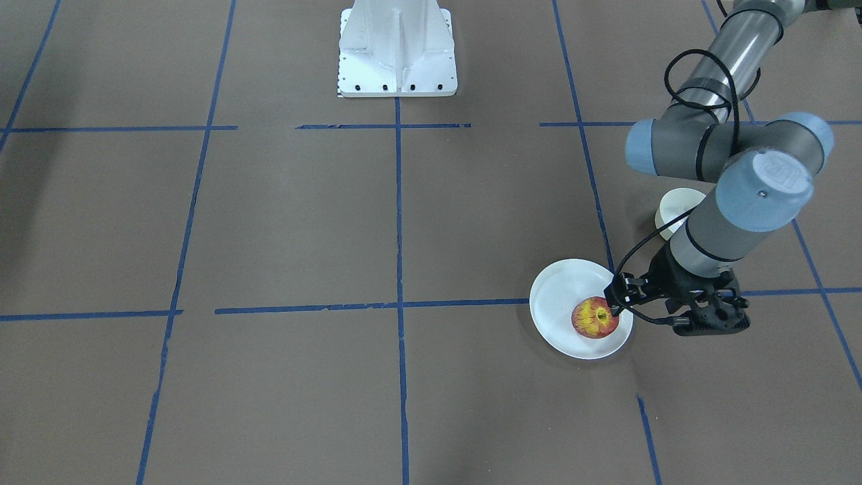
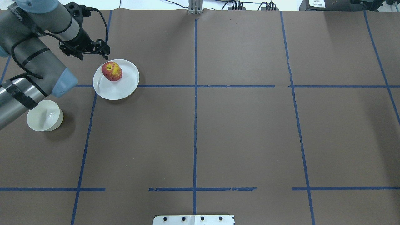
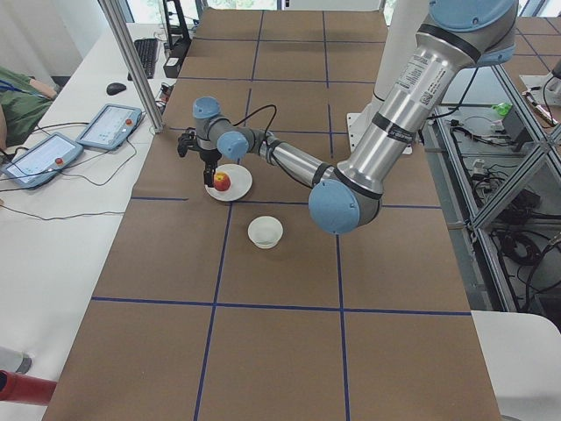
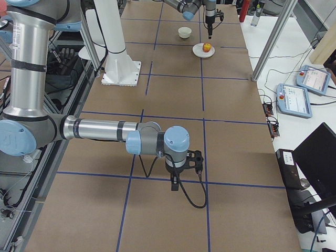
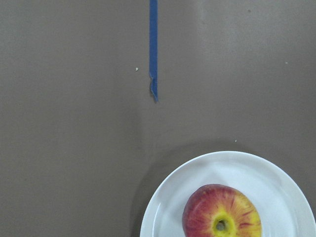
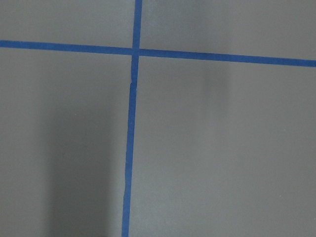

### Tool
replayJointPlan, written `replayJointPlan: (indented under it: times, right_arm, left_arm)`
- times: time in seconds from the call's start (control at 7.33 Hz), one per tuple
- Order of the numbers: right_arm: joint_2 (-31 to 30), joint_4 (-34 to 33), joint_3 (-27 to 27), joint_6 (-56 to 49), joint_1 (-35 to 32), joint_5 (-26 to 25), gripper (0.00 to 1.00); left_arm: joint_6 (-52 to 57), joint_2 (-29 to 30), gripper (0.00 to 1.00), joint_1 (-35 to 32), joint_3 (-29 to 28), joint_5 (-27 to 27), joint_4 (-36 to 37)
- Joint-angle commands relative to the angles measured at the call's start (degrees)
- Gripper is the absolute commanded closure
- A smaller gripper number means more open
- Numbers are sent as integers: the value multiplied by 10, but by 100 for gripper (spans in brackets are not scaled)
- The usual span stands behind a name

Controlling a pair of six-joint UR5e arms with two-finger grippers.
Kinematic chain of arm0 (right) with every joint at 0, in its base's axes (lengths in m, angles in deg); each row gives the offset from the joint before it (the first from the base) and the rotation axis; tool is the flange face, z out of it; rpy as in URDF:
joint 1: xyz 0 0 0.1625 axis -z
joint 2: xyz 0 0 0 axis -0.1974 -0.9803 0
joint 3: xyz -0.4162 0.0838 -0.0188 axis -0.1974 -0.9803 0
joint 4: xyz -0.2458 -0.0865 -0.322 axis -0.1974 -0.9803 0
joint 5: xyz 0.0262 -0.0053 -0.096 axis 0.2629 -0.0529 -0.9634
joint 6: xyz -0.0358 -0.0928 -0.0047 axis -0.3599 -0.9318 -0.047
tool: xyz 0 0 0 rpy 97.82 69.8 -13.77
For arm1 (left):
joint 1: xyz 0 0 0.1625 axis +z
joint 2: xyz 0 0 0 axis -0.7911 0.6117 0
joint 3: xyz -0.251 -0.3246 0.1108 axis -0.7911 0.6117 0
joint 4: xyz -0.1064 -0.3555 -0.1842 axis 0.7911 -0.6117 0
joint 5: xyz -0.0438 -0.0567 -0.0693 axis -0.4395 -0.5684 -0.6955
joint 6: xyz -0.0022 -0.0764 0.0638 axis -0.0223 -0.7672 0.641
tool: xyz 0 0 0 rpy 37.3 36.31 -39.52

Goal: Move apple from plate to bowl
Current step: 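Reach the left gripper down over the apple on the white plate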

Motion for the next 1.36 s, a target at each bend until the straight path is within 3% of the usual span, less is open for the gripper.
replayJointPlan:
  times: [0.0, 0.82, 0.95, 1.09, 1.23]
  right_arm:
    - [0, 0, 0, 0, 0, 0, 0]
    - [0, 0, 0, 0, 0, 0, 0]
    - [0, 0, 0, 0, 0, 0, 0]
    - [0, 0, 0, 0, 0, 0, 0]
    - [0, 0, 0, 0, 0, 0, 0]
  left_arm:
    - [-40, 15, 0, 21, -33, 8, -28]
    - [-74, 15, 0, 54, -80, 8, -85]
    - [-74, 16, 14, 55, -80, 8, -88]
    - [-76, 15, 56, 54, -80, 3, -90]
    - [-74, 15, 85, 51, -80, -1, -89]
